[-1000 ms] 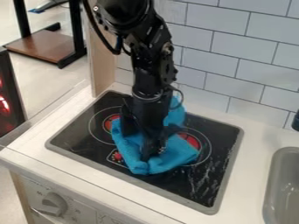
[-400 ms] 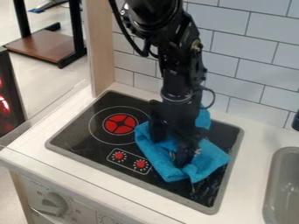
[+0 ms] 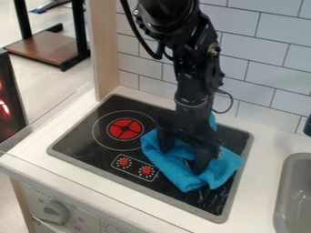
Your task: Move cloth from center to right
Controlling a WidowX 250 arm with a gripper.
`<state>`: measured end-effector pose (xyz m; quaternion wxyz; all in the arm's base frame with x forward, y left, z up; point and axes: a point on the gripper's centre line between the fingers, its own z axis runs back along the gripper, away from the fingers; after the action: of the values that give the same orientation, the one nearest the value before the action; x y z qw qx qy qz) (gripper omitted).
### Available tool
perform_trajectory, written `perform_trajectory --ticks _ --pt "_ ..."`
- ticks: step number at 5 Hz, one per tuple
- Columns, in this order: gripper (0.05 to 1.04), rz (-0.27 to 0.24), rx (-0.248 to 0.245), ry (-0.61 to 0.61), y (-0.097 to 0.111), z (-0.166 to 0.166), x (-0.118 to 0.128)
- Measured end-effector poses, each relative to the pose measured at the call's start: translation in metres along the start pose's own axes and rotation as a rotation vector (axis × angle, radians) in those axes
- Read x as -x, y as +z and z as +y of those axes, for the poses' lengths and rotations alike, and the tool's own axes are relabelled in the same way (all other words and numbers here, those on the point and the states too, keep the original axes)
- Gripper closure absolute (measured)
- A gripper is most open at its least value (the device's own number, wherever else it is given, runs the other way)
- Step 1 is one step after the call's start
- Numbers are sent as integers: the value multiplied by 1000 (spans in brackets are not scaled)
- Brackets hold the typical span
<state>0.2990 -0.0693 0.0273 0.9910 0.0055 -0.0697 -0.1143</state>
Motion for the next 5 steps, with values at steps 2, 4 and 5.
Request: perform_trajectory --ticks 2,4,5 --pt "85 -9 -33 134 3 6 5" --pt "85 -23 -20 209 10 12 4" --pt "85 -62 5 191 33 12 2"
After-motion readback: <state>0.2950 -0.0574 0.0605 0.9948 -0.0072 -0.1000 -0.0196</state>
